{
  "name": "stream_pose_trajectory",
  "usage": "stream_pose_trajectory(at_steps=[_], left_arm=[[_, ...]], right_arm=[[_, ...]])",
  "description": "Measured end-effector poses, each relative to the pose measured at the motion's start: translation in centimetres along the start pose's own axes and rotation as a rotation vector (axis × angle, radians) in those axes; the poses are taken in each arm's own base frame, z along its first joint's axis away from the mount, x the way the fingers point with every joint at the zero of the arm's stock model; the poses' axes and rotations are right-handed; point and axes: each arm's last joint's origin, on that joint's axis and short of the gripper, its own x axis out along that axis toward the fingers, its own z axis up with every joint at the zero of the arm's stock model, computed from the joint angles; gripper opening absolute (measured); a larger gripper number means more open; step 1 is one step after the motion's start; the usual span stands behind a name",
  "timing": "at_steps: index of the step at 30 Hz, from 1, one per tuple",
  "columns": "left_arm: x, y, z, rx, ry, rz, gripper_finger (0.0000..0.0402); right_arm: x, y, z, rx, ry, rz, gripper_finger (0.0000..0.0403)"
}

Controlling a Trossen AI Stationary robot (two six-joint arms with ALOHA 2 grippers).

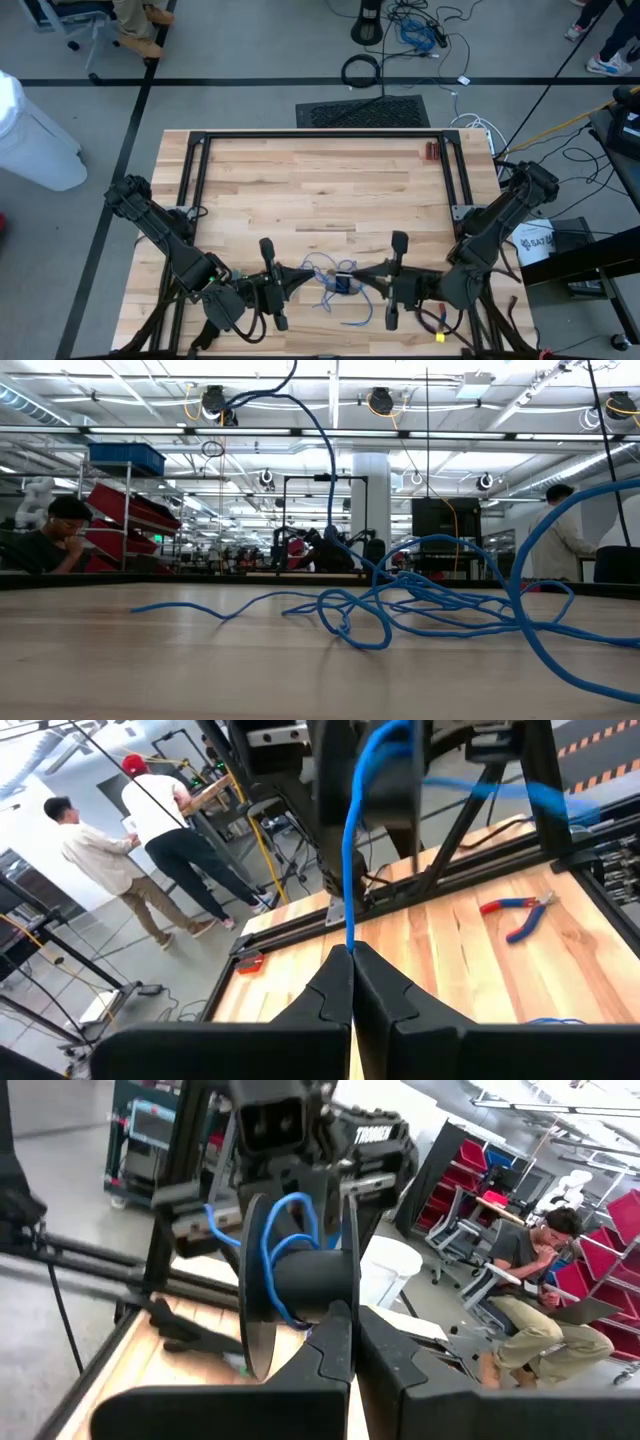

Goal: Coil cords
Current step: Coil the blue wire onto the black spool

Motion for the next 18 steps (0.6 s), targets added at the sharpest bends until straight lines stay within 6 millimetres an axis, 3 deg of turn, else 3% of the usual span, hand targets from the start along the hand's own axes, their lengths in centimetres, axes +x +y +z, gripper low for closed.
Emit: stream_pose_trajectory(at_steps=[18], left_arm=[[0.55,0.37,0.48,-0.083,-0.051,-0.052,0.0001]], right_arm=[[-0.12,-0.49,0.87,0.100,-0.043,-0.098,0.0000]])
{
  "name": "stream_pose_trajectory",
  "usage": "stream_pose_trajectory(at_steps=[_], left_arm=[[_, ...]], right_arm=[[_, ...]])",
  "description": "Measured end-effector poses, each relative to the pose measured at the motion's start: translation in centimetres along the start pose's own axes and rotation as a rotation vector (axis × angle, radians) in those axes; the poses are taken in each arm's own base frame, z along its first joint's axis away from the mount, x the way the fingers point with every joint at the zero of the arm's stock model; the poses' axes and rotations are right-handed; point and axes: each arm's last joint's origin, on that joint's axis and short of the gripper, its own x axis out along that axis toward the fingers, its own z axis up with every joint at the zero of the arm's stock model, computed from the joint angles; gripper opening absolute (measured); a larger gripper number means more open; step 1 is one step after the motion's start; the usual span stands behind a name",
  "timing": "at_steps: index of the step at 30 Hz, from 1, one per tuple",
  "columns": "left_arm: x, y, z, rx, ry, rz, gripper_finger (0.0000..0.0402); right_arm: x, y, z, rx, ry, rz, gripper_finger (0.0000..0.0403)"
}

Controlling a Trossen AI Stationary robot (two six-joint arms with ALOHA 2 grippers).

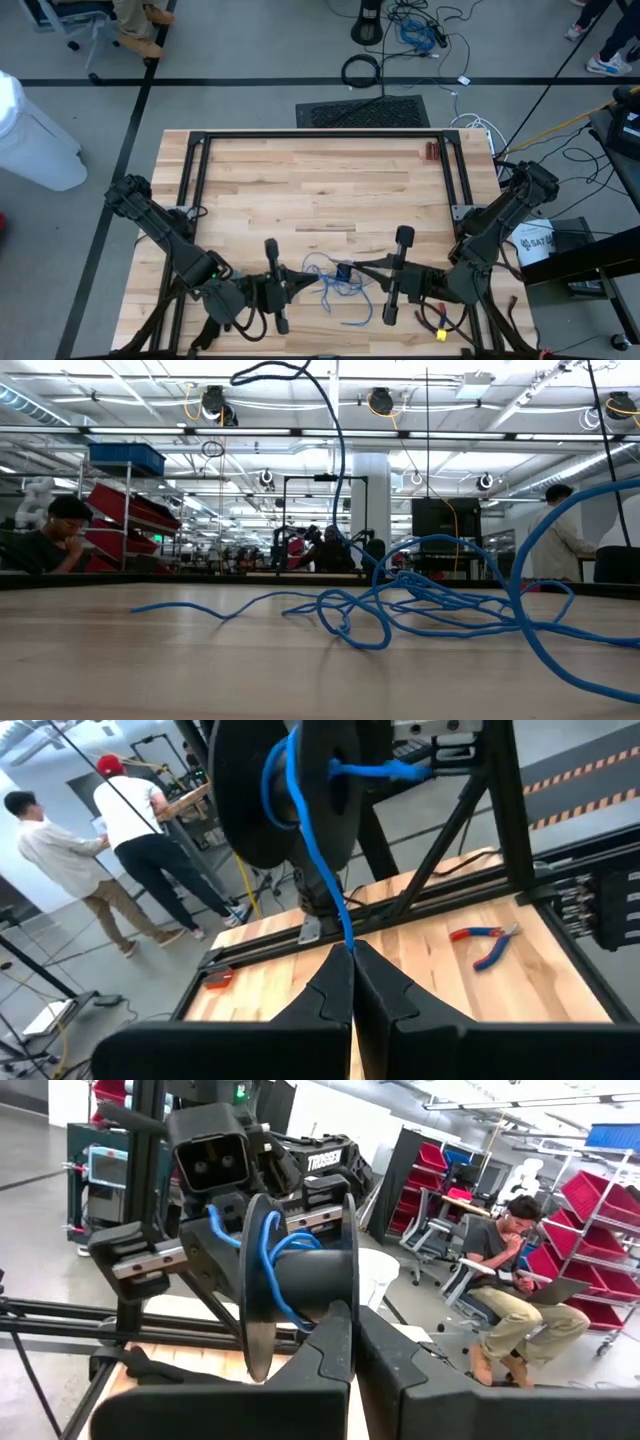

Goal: Coil cords
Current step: Coil the blue wire onto the black spool

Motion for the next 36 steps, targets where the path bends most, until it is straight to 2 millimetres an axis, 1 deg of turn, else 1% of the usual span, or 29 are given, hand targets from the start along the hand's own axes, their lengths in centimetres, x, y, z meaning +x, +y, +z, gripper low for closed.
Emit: stream_pose_trajectory(at_steps=[7,15,21,25,30,33,36], left_arm=[[0.1,0.1,0.0,-0.004,0.001,0.004,0.0001],[0.6,0.6,0.0,-0.046,-0.006,0.020,0.0001],[1.3,-0.2,-0.4,-0.046,-0.008,0.005,0.0003],[2.2,-0.3,-0.9,-0.035,0.009,0.017,0.0025],[2.8,-0.5,-1.3,-0.031,0.022,0.025,0.0071],[3.1,-0.2,-1.4,-0.076,0.028,0.034,0.0096],[3.3,0.0,-1.5,-0.104,0.030,0.041,0.0111]], right_arm=[[-0.1,0.0,0.3,0.015,-0.020,0.000,0.0000],[-0.1,0.0,0.4,0.013,-0.028,-0.001,0.0000],[-0.1,-0.1,0.6,0.031,-0.040,-0.003,0.0000],[-0.1,-0.1,0.6,0.026,-0.041,-0.005,0.0000],[-0.1,-0.1,0.7,0.012,-0.042,-0.010,0.0000],[-0.2,-0.2,0.6,-0.001,-0.029,-0.048,0.0000],[-0.6,0.0,0.7,-0.027,-0.018,-0.082,0.0000]])
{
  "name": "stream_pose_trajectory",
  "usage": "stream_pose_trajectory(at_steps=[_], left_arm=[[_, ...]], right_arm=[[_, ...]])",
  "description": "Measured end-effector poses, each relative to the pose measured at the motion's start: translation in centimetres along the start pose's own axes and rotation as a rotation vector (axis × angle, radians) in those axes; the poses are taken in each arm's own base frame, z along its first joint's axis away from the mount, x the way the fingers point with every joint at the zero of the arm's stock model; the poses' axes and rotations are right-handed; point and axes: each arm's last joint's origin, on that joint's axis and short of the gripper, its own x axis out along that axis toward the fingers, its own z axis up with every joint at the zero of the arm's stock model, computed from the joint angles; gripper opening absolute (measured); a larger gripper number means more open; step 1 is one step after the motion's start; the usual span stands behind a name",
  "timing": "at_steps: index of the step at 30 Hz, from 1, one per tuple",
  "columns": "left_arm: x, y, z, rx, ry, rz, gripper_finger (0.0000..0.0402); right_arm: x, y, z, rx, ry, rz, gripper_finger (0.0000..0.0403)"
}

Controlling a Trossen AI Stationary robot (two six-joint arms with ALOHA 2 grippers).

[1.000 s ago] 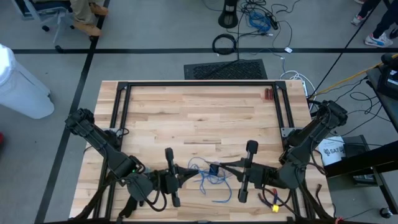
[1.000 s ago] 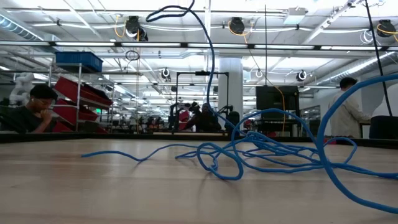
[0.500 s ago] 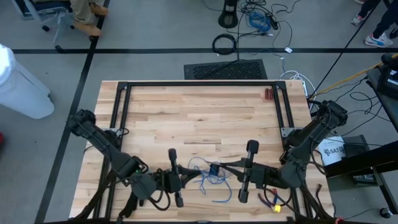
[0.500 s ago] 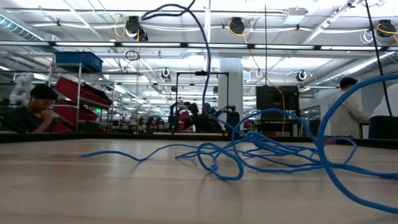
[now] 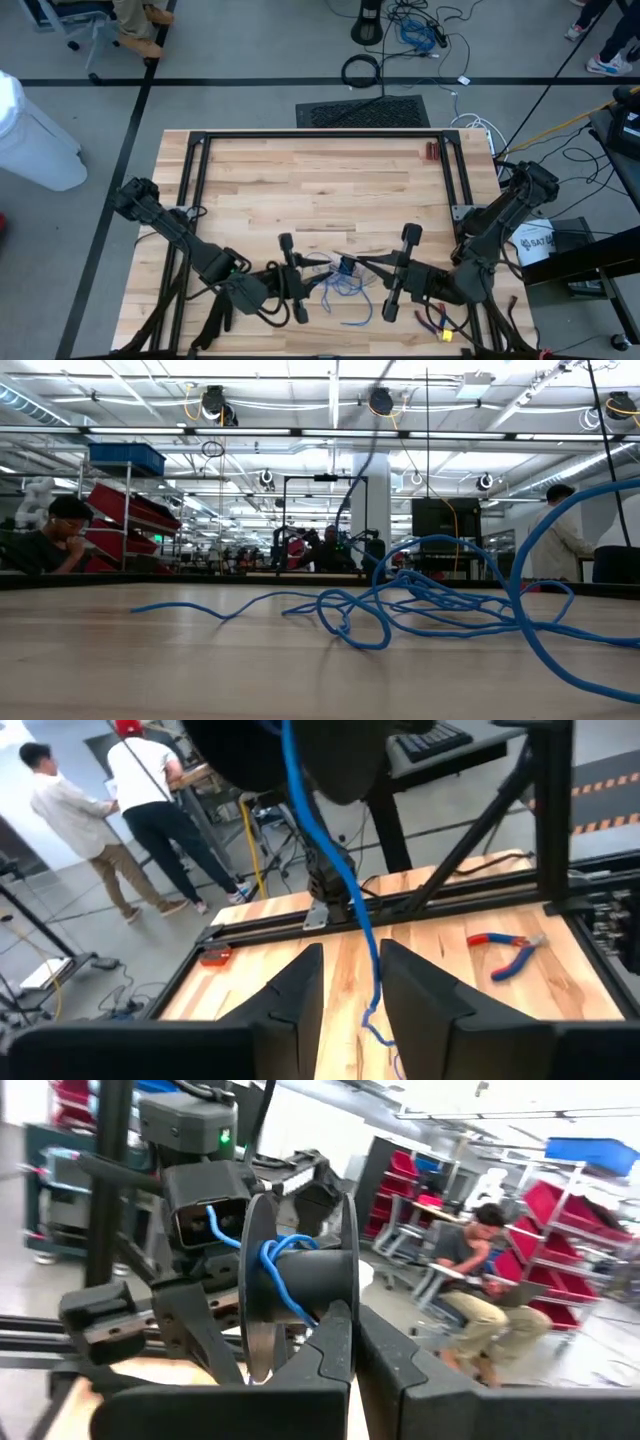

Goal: Coil cords
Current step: Coil the blue wire onto the black spool

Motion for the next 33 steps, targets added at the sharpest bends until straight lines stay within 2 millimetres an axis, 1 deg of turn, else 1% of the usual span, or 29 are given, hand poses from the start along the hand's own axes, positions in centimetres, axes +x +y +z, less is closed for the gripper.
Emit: stream_pose_trajectory(at_steps=[5,9,12,21,27,30,33], left_arm=[[0.0,0.0,0.0,0.000,-0.001,-0.006,0.0116],[0.3,0.2,0.0,-0.003,0.002,0.004,0.0116],[0.7,0.1,-0.4,0.003,0.011,0.009,0.0116],[3.8,-0.3,-1.8,-0.021,0.004,-0.002,0.0116],[4.7,-0.2,-2.3,-0.017,0.015,-0.010,0.0115],[4.8,-0.2,-2.3,-0.021,0.011,-0.009,0.0097],[4.8,-0.2,-2.3,-0.020,0.012,-0.010,0.0064]], right_arm=[[-1.0,0.2,0.4,-0.041,0.008,-0.059,0.0000],[-1.8,0.3,0.8,-0.060,0.010,-0.085,0.0000],[-2.4,0.3,1.2,-0.066,0.004,-0.096,0.0000],[-3.2,0.4,1.7,-0.077,-0.001,-0.102,0.0000],[-3.3,0.3,1.7,-0.102,0.022,-0.139,0.0000],[-3.4,0.3,1.8,-0.102,0.022,-0.138,0.0000],[-3.5,0.3,1.9,-0.103,0.031,-0.152,0.0000]])
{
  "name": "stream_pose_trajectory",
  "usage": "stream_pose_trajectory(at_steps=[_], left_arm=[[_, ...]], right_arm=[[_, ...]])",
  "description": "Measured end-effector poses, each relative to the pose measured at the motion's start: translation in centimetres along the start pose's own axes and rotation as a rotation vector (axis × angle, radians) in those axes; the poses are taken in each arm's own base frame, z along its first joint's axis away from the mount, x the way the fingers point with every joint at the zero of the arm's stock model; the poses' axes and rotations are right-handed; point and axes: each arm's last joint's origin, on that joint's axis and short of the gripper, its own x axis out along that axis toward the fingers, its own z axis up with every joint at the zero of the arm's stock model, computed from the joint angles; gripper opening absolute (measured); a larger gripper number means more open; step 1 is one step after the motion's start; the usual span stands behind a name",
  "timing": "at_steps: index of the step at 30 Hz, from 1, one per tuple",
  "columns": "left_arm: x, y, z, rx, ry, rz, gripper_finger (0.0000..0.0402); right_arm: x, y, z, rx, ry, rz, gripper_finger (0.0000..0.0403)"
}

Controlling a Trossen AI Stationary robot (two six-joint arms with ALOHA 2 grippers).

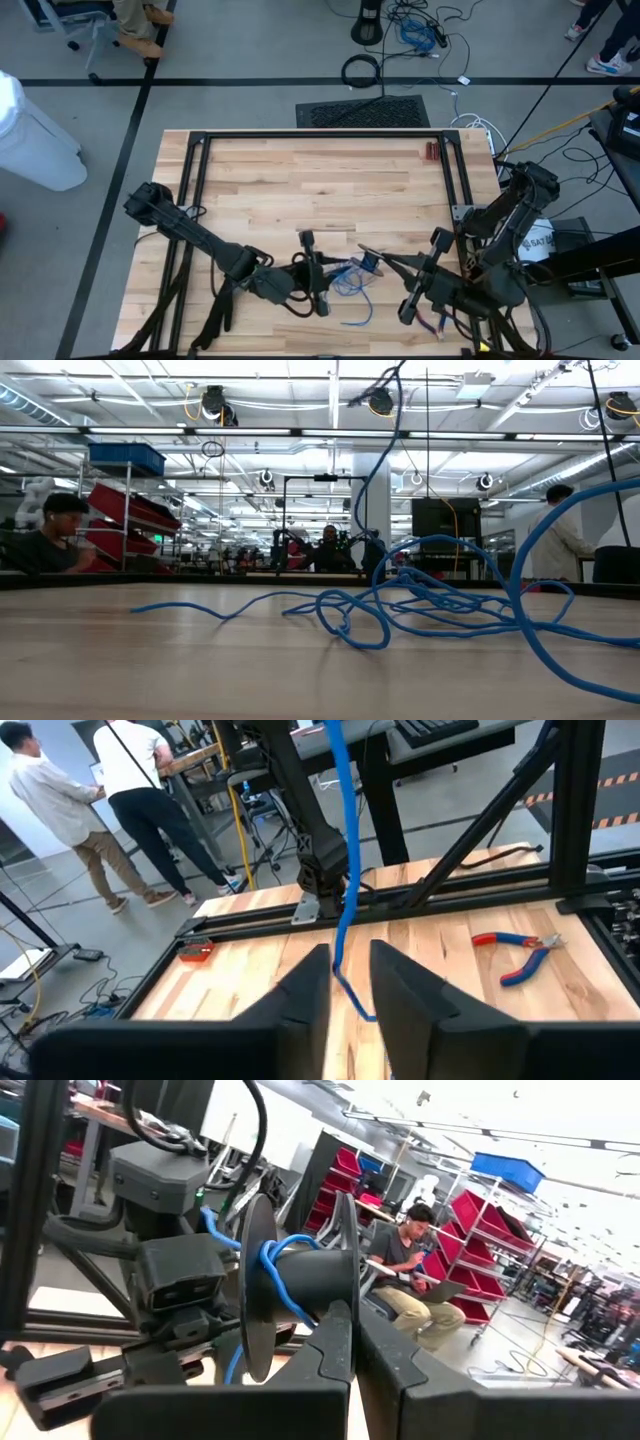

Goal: Coil cords
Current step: Coil the blue wire onto the black spool

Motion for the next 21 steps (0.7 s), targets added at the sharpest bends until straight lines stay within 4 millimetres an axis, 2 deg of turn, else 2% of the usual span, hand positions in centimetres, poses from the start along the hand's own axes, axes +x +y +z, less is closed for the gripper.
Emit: stream_pose_trajectory(at_steps=[3,5,16,21], left_arm=[[0.0,0.0,0.0,-0.001,-0.001,0.000,0.0021],[0.0,0.0,0.0,-0.003,-0.003,0.001,0.0008],[0.3,0.5,0.4,-0.092,-0.033,0.017,0.0004],[1.4,0.5,-0.4,-0.105,-0.014,0.035,0.0003]], right_arm=[[-0.1,0.0,0.0,0.000,0.000,0.002,0.0000],[-0.1,0.0,0.0,-0.004,0.001,0.001,0.0000],[1.2,-0.1,-0.2,0.111,0.003,-0.023,0.0000],[1.9,0.3,-0.7,0.119,0.001,-0.025,0.0000]])
